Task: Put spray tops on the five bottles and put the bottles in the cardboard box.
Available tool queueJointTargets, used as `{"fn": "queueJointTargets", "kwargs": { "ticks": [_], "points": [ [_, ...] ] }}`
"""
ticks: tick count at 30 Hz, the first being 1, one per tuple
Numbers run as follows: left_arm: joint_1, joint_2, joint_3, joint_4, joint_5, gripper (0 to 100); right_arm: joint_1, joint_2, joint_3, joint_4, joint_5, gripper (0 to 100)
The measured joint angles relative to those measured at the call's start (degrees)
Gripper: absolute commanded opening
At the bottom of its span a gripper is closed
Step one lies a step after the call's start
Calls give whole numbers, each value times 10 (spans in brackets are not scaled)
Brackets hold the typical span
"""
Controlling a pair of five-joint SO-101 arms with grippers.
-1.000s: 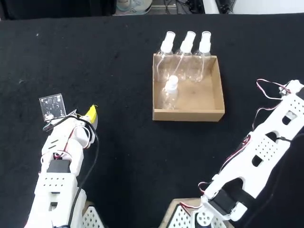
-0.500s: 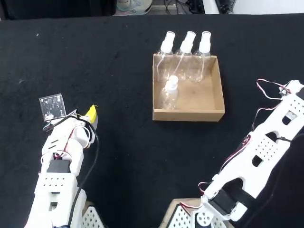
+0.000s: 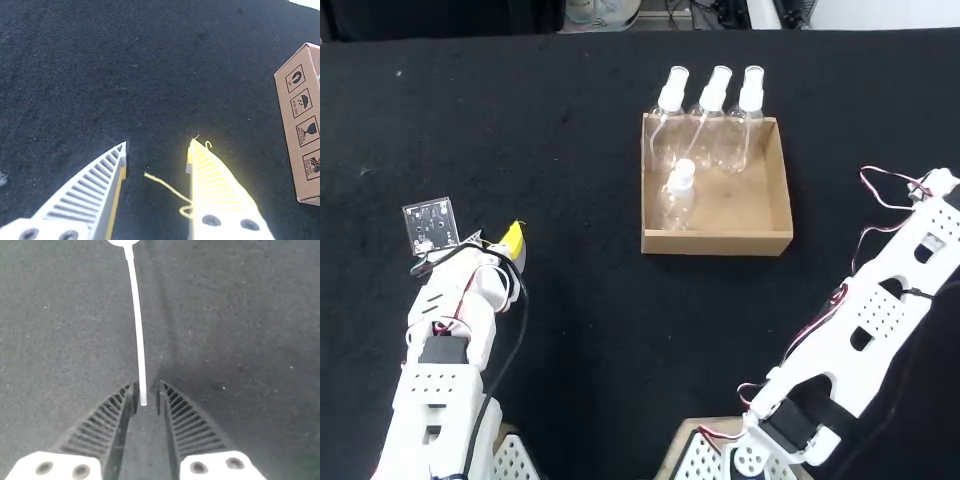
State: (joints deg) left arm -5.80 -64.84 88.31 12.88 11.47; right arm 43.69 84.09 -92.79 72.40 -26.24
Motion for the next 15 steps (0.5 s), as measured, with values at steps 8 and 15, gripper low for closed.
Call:
{"fn": "queueJointTargets", "kwargs": {
  "ticks": [8,15],
  "points": [
    [0,0,0,0,0,191,0,0,0,-11,0,46],
    [0,0,0,0,0,191,0,0,0,-12,0,25]
  ]
}}
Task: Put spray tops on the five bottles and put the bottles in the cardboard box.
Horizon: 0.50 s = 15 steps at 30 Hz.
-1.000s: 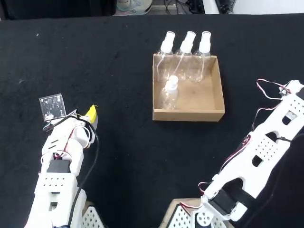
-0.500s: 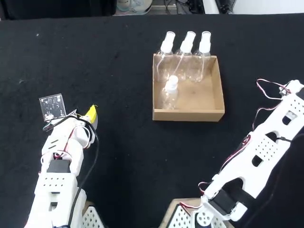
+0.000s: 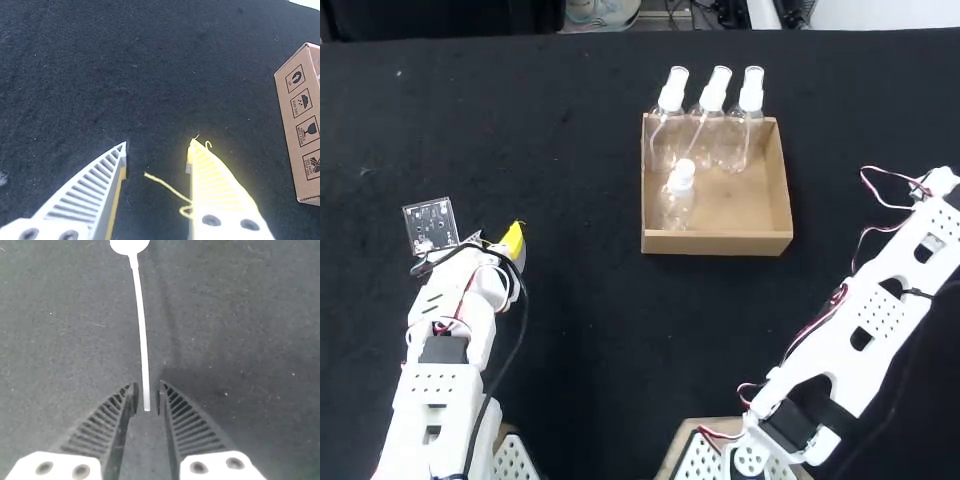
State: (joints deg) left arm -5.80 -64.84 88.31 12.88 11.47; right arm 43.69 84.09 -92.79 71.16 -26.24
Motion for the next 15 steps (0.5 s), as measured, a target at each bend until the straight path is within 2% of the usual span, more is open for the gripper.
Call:
{"fn": "queueJointTargets", "kwargs": {
  "ticks": [15],
  "points": [
    [0,0,0,0,0,191,25,0,0,-4,0,11]
  ]
}}
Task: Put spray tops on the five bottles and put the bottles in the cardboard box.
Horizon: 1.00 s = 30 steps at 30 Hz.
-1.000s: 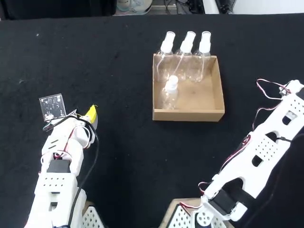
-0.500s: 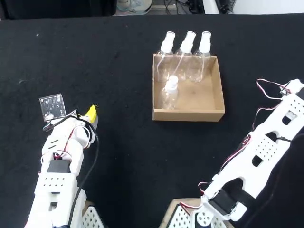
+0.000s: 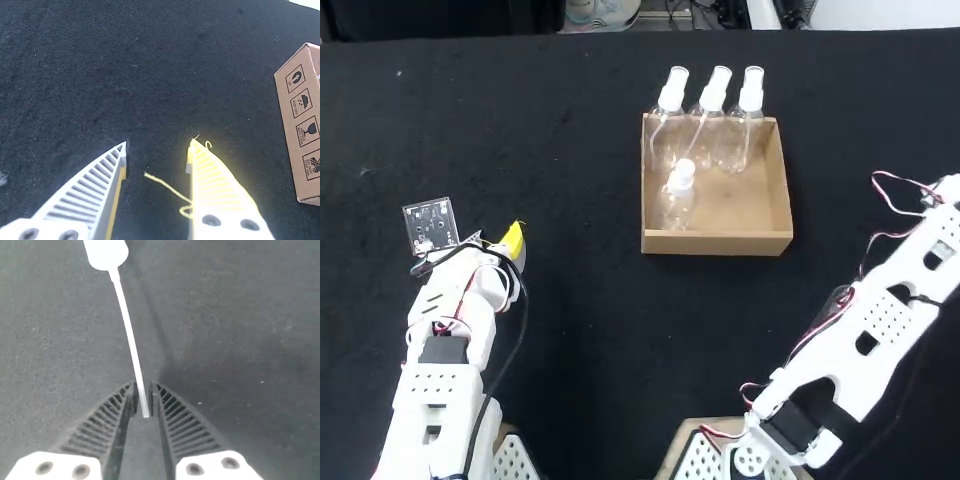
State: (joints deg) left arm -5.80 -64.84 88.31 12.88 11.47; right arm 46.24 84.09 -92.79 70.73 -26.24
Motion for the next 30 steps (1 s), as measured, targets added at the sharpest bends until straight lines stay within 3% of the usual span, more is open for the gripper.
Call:
{"fn": "queueJointTargets", "kwargs": {
  "ticks": [10,20,26,30],
  "points": [
    [0,0,0,0,0,191,2,-3,0,9,23,11],
    [0,0,0,0,0,191,2,-40,0,16,178,11],
    [0,0,0,0,0,191,2,-40,0,21,204,42],
    [0,0,0,15,0,191,2,-71,0,85,243,87]
  ]
}}
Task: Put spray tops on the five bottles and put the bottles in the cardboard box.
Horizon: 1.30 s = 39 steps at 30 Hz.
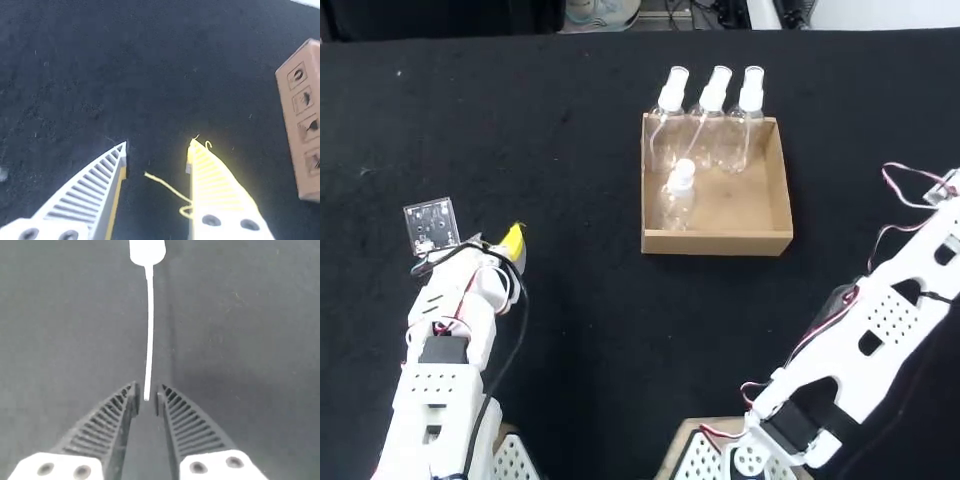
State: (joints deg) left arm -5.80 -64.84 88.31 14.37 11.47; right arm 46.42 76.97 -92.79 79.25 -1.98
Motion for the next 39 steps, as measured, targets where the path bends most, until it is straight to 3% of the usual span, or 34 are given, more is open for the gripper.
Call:
{"fn": "queueJointTargets", "kwargs": {
  "ticks": [3,9,11,17,24,32,39],
  "points": [
    [0,-13,-18,60,0,191,0,-39,0,55,15,72],
    [0,-118,-108,281,-3,191,-10,-107,0,185,29,72],
    [0,-169,-111,318,-32,191,-19,-125,0,200,38,72],
    [-51,-340,-46,375,-168,191,-25,-156,35,201,46,70],
    [-142,-389,-19,408,-179,191,-26,-277,240,201,73,70],
    [-144,-394,44,414,-184,192,-47,-502,494,193,81,70],
    [-148,-394,76,414,-184,192,-48,-678,760,76,81,70]
  ]
}}
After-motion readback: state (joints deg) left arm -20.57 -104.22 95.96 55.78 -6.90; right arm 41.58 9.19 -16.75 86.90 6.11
